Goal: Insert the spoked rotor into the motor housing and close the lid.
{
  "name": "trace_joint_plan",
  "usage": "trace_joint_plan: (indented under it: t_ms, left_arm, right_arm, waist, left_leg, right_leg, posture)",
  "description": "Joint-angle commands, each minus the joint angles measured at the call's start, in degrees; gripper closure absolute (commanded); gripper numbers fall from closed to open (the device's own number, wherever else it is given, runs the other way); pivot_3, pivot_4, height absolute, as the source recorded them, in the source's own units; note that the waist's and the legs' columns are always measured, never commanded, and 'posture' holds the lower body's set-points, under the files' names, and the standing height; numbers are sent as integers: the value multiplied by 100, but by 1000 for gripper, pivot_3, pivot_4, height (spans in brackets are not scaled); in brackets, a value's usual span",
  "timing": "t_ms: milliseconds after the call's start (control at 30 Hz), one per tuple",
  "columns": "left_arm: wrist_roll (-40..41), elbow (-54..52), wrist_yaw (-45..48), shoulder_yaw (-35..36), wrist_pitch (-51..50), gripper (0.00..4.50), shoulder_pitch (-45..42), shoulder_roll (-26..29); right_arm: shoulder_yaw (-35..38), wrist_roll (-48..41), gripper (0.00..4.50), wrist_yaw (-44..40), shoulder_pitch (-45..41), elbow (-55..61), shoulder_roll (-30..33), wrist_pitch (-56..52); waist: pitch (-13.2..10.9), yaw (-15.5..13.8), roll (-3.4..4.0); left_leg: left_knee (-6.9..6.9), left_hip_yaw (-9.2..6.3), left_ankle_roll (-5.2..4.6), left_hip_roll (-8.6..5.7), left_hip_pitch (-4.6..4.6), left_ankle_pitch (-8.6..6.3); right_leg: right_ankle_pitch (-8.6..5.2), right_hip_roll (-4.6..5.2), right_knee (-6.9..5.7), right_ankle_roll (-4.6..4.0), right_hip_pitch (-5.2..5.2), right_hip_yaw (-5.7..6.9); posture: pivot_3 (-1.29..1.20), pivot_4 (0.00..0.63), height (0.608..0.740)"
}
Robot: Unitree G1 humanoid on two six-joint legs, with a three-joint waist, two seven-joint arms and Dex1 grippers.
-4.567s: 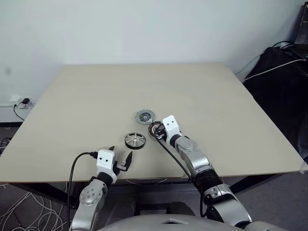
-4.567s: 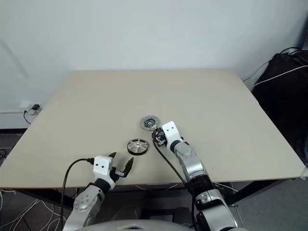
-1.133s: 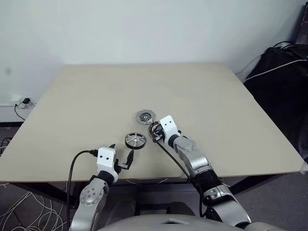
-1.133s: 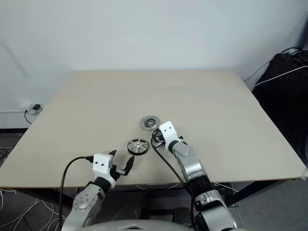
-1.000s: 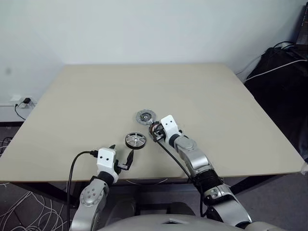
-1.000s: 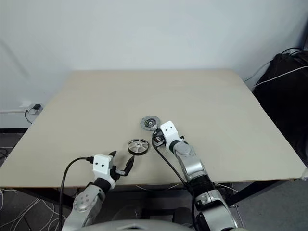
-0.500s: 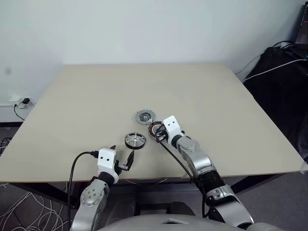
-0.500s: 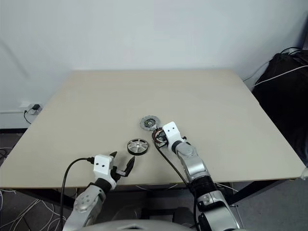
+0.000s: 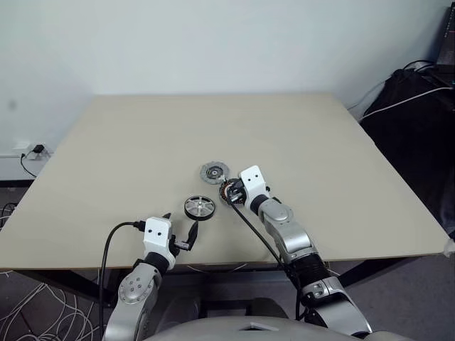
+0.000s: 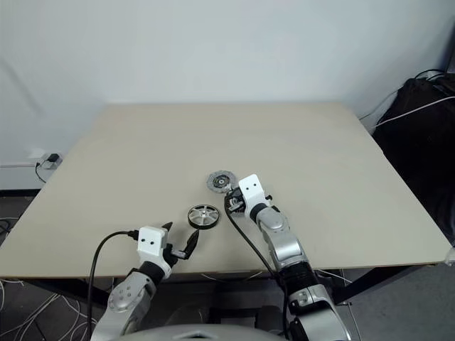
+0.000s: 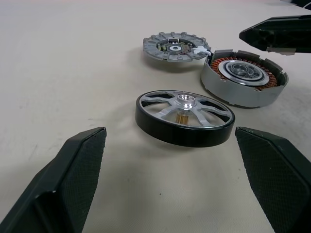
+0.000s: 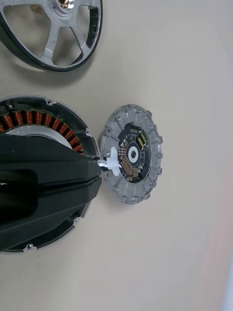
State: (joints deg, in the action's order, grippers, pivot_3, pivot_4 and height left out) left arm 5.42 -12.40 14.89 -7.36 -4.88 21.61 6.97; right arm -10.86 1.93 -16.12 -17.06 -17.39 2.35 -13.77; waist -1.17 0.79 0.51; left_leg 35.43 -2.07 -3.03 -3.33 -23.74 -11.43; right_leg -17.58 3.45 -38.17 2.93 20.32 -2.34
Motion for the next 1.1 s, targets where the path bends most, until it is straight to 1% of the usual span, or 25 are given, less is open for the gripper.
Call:
trace_joint_plan:
  t_ms: [33,233,767,1100]
  left_arm:
    - [9,-319,-25,-24,-3,0,-40,-6]
    - [6,-224,-10,-26,77,0,-23,-15]
    - [50,171,69,63,375,0,-65,8]
    - [23,36,5,-13,303,0,-46,-22]
  right_arm:
    - [-88,-4,4466,-104,-67,133,-28,-79]
    - [-232,-16,4466,-225,-59,71,-83,-258]
    - [-205,157,4466,177,-320,-406,-281,-519]
    - [-74,190,4466,281,-230,-278,-130,-659]
  waist:
    - [0,1,0]
    - [0,1,0]
    - [0,3,1]
    - [0,1,0]
  left_leg:
    - [0,0,0,0,0,0]
    - [0,0,0,0,0,0]
    - [-4,0,1,0,1,1]
    - [-4,0,1,0,2,1]
  right_leg:
    - [0,0,0,0,0,0]
    - [0,0,0,0,0,-1]
    - [0,0,0,0,2,0]
    - [0,0,0,0,0,0]
  posture:
    - [0,0,740]
    - [0,0,740]
    - [0,0,740]
    - [0,0,740]
